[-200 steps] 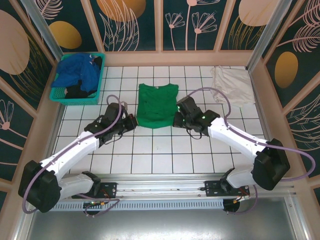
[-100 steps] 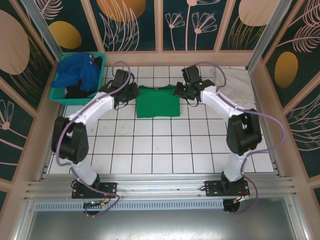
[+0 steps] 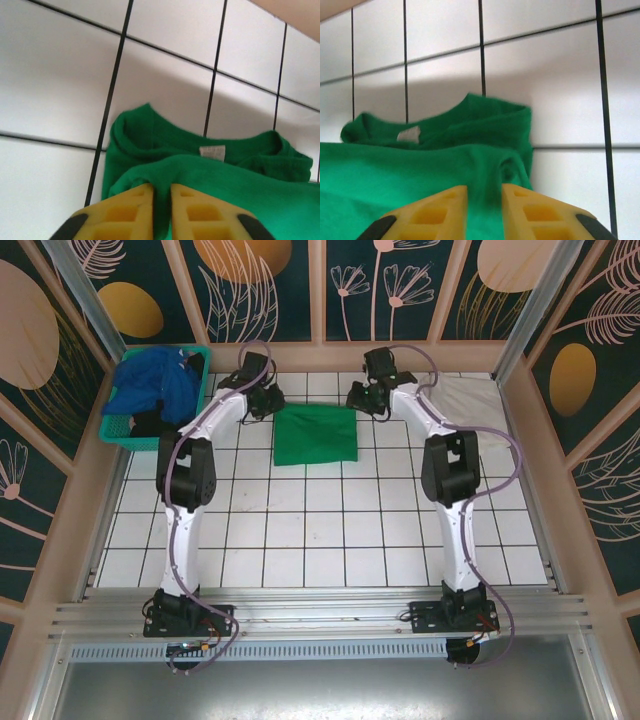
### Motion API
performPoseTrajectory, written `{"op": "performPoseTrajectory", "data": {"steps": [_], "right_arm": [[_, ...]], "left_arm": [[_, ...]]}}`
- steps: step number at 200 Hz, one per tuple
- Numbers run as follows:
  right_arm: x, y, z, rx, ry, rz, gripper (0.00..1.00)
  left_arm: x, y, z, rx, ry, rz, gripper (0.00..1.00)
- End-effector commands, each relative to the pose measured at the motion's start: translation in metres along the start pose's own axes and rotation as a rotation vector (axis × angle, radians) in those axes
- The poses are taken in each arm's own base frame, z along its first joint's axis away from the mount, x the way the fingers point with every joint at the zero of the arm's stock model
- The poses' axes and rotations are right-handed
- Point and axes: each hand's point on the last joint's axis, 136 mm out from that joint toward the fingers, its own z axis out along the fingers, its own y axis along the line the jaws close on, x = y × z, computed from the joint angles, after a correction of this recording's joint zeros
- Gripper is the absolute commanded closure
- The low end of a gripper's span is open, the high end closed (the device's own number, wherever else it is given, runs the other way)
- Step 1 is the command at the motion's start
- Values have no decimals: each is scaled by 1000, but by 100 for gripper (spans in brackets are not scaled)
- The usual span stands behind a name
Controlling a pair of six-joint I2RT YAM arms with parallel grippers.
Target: Fold and stack the t-shirts
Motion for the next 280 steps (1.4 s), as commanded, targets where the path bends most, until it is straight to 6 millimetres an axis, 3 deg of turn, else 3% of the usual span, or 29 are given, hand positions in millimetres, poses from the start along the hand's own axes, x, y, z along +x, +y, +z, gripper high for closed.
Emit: {"op": "performPoseTrajectory", "data": {"steps": [1, 15, 23, 32, 43, 68, 91, 119, 145, 170, 183, 202, 218, 231, 256, 280], "right_arm": [[-14, -20, 4, 32, 28, -17, 67], [-31, -32, -10, 109, -14, -28, 63], [-34, -34, -20, 145, -34, -37, 63], [-32, -27, -27, 150, -57, -66, 63], [-20, -11, -29, 108, -70, -105, 61], [12, 26, -7, -10, -53, -177, 60], [23, 30, 32, -31, -7, -197, 62], [41, 16, 65, 13, 75, -183, 65], [85, -1, 63, 107, 128, -200, 66], [144, 2, 40, 88, 173, -201, 67], [178, 3, 26, 84, 205, -197, 67], [242, 26, 0, 38, 283, -206, 69], [278, 47, -26, -25, 338, -202, 68], [276, 46, -49, 12, 308, -178, 66], [229, 36, -89, 51, 158, -136, 56], [191, 22, -88, 47, 74, -120, 49]], "left_arm": [[-7, 8, 10, 3, 40, 8, 64], [-18, 4, 8, 33, 20, 5, 35], [-23, 1, 4, 35, 4, 10, 28], [-29, -1, -2, 40, -17, 25, 28], [-33, -4, -11, 49, -40, 32, 36], [-12, -19, -18, 153, -47, 55, 42], [17, -14, 7, 180, 21, 52, 44], [25, 11, 53, 84, 80, 44, 48], [25, 30, 81, 15, 107, 28, 51], [26, 28, 94, 36, 116, 39, 50], [28, 15, 94, 104, 132, 59, 48], [40, -13, 88, 227, 176, 141, 43], [49, -32, 78, 267, 189, 225, 38], [52, -46, 66, 302, 193, 252, 37], [31, -58, 30, 323, 122, 249, 31], [10, -60, -12, 296, 39, 244, 29]]}}
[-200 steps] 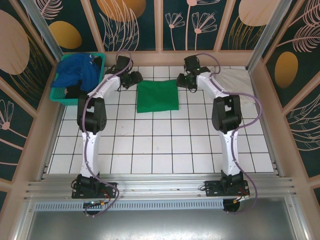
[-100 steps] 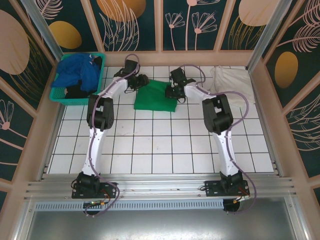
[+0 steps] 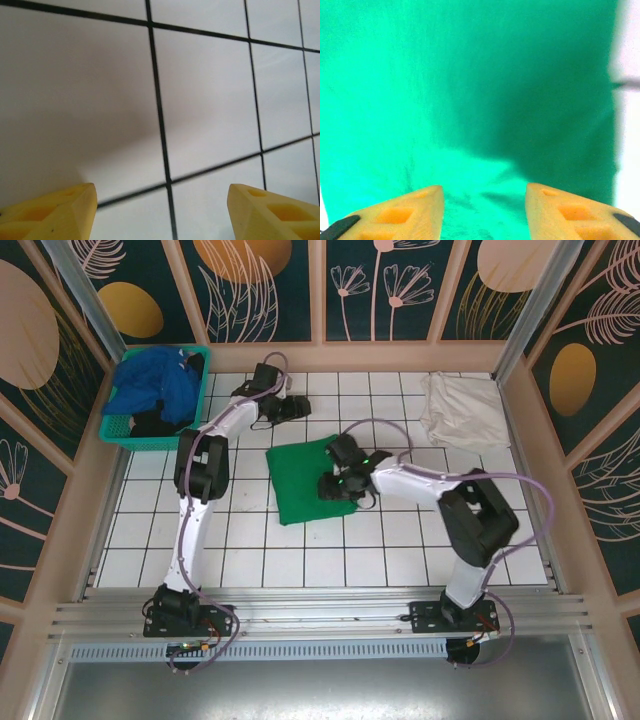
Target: Fold and stack the t-shirts
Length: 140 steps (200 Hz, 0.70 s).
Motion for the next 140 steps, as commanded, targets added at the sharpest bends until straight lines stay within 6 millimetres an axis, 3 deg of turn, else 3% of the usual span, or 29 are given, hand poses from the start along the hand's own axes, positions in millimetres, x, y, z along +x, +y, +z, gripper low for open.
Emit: {"op": "performPoseTrajectory", "data": {"steps": [1, 27, 39, 61, 89, 105, 120, 140], "right_arm": [[-41, -30, -18, 48, -119, 63, 49], [-58, -37, 7, 16, -97, 44, 44], [-60, -37, 19, 15, -83, 28, 42], [-59, -35, 40, -6, -48, 2, 41], [-54, -34, 58, -24, -11, -7, 41], [-48, -35, 64, -36, 6, 0, 41], [-39, -36, 69, -35, 19, 5, 41], [-26, -30, 77, -28, 42, -9, 45]], "left_arm": [[-29, -37, -63, 25, -108, 54, 29], [-12, -32, -106, -44, -157, 27, 28], [9, -29, -124, -47, -176, -3, 28], [65, -29, -146, -41, -180, -36, 26], [145, -30, -141, -37, -88, -40, 28], [187, -9, -130, -75, -28, -79, 28], [209, 10, -123, -110, -2, -104, 32], [221, 26, -114, -159, 31, -109, 49]]}}
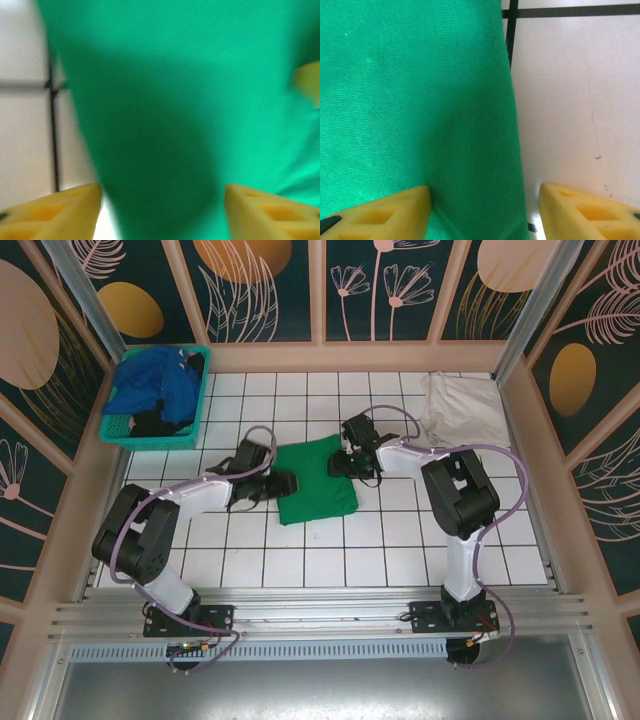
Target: Fold and stack the t-shirts
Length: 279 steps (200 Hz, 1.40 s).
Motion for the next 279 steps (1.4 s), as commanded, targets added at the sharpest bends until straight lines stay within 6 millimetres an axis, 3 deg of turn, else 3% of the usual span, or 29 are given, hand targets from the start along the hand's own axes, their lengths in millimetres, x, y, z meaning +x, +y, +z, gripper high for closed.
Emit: {"op": "performPoseTrajectory", "data": {"steps": [1, 23, 44, 85, 108, 121, 131, 154, 159, 166, 171, 190, 238, 255, 279], "right_arm": [[22, 13, 17, -31, 44, -36, 46], [29, 7, 26, 26, 59, -42, 46], [32, -3, 32, 72, 60, -32, 54], [19, 11, 22, 75, 5, -62, 82], [9, 36, 5, 20, -42, -83, 89], [3, 36, -3, 33, -70, -81, 95], [-3, 27, -10, 51, -84, -72, 100], [-21, 1, -32, 84, -125, -50, 100], [-25, -5, -38, 92, -133, -52, 100], [-28, -4, -46, 91, -143, -84, 100], [-38, -19, -54, 113, -160, -76, 100], [-59, -39, -75, 151, -188, -112, 100], [-115, -74, -115, 293, -269, -241, 100], [-123, -83, -114, 265, -268, -205, 100], [-108, -97, -82, 228, -185, -159, 100]], "left_arm": [[-13, 9, 8, -27, -58, -23, 50], [-12, 19, 20, -78, -28, -17, 66], [-15, 22, 23, -101, -23, -7, 67], [-29, 11, 19, -92, -41, 11, 60], [-36, 6, 14, -91, -53, 15, 52], [-39, 8, 11, -106, -53, 11, 47], [-42, 12, 7, -123, -60, 5, 44], [-47, 28, -4, -161, -77, -34, 36], [-52, 27, -14, -156, -104, -40, 34], [-55, 32, -20, -164, -114, -52, 34], [-58, 35, -24, -168, -123, -58, 33], [-64, 45, -36, -186, -151, -79, 32], [-70, 51, -41, -207, -158, -81, 32], [-69, 51, -39, -206, -150, -81, 32], [-68, 54, -38, -212, -148, -79, 32]]}}
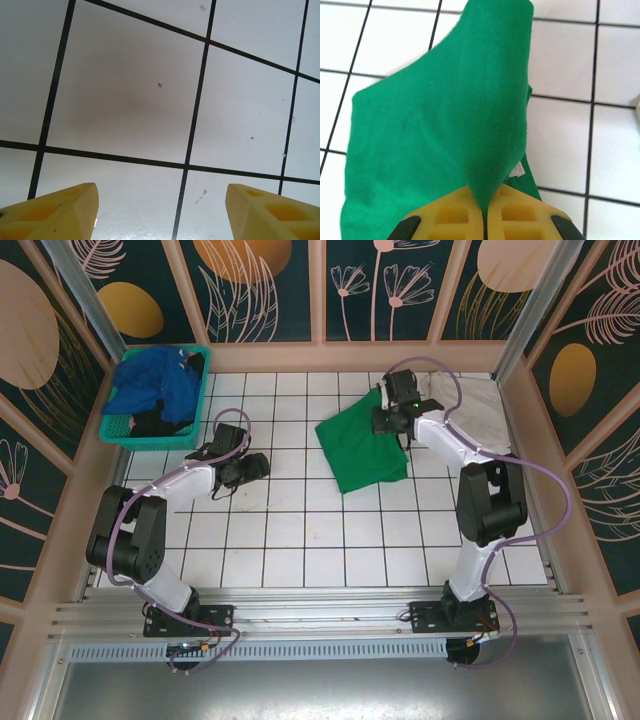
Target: Fold and stack the t-shirts
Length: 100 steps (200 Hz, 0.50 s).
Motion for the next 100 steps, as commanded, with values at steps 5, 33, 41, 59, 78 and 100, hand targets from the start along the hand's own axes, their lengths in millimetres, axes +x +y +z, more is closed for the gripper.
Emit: {"op": "performPoseTrajectory", "data": {"steps": [5, 33, 41, 59, 78, 100], "right_arm": [[35, -15, 34, 2, 128, 4, 100], [50, -31, 56, -17, 174, 68, 100], [50, -35, 60, -19, 174, 79, 100], [52, -43, 66, -33, 195, 99, 100], [57, -51, 73, -47, 219, 118, 76], [61, -50, 72, -114, 230, 160, 57]], "left_arm": [[4, 6, 2, -26, 21, 19, 32], [5, -2, 4, 13, 37, 27, 31], [4, -5, 5, 27, 35, 26, 30], [0, -21, 5, 101, 28, 14, 27], [-1, -52, 6, 213, 27, 18, 26], [-12, -101, 13, 275, 15, 70, 24]]}}
